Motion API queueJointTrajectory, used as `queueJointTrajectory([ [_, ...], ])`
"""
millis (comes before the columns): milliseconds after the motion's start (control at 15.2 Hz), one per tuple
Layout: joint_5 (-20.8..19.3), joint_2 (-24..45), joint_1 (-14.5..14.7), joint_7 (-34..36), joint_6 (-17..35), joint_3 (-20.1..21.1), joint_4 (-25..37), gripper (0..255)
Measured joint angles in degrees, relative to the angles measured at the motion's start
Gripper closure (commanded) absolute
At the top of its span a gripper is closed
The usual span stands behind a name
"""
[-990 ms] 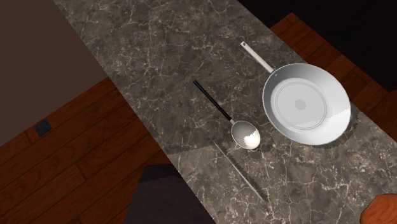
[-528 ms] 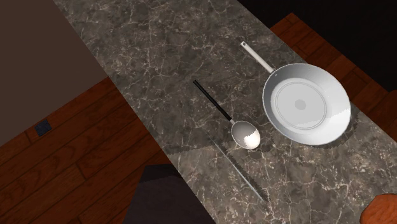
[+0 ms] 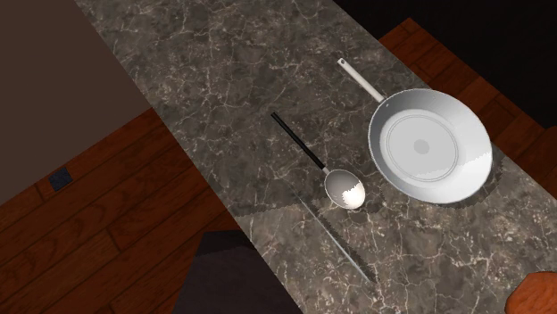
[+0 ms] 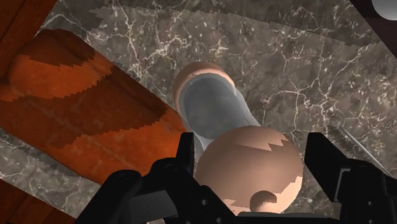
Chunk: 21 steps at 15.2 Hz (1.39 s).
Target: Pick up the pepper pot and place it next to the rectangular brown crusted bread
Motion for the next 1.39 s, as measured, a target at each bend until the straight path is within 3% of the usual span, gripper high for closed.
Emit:
queueJointTrajectory([
  [990, -0.1, 0.3, -0.3, -0.1, 11.3, -0.6, -11.0, 255],
  [1386, -0.1, 0.4, -0.3, -0.1, 12.0, -0.7, -11.6, 255],
])
